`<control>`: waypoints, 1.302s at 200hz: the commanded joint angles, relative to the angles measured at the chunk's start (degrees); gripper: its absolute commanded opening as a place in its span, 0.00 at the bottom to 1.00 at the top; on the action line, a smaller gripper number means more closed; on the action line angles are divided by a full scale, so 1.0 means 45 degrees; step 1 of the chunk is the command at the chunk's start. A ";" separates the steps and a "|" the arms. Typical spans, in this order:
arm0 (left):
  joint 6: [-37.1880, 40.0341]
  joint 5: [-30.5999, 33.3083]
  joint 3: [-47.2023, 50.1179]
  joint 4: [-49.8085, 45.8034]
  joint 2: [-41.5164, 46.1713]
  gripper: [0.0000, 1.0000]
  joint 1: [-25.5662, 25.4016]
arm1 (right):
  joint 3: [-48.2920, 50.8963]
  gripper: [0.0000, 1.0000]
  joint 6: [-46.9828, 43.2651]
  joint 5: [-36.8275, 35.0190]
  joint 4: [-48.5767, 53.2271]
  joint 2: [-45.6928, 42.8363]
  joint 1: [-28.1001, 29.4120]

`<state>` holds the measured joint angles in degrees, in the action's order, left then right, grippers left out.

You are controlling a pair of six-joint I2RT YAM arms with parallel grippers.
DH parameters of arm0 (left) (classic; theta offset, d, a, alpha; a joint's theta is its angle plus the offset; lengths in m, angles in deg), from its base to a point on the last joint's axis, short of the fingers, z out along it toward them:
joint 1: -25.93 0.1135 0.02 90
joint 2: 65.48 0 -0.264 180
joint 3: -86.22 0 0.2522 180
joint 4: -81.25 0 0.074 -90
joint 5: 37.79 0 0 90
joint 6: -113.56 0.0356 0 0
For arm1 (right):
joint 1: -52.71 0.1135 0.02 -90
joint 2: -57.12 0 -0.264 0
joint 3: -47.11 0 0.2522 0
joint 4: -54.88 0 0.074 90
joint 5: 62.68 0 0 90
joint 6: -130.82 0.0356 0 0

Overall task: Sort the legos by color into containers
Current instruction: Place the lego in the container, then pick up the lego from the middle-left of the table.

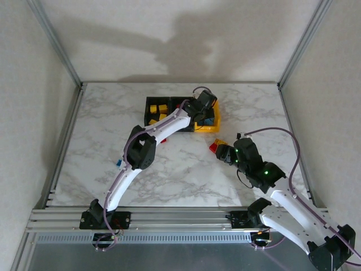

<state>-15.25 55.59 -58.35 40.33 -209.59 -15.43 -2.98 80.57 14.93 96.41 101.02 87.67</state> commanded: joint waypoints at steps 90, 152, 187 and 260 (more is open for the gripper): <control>-0.0146 -0.1231 -0.0777 0.0430 -0.0093 0.51 0.0310 | 0.0211 0.71 -0.0268 0.0115 0.0025 0.0106 -0.0384; 0.0215 -0.1173 0.1656 0.0687 0.2778 0.50 -0.0025 | -0.0093 0.71 -0.0662 0.0620 -0.0708 0.0488 -0.0386; 0.0417 -0.0723 0.5170 0.1087 0.5709 0.51 -0.0029 | -0.0203 0.71 -0.1352 0.1672 -0.1704 0.0772 -0.0367; 0.0081 0.0848 1.2426 0.0811 1.1663 0.52 0.0420 | -0.0388 0.71 -0.2550 0.3276 -0.3456 0.1347 0.1013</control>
<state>-14.15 54.78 -10.94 46.32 -163.61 -15.02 -3.07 72.26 27.06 85.35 106.47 89.52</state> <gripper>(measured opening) 0.516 0.705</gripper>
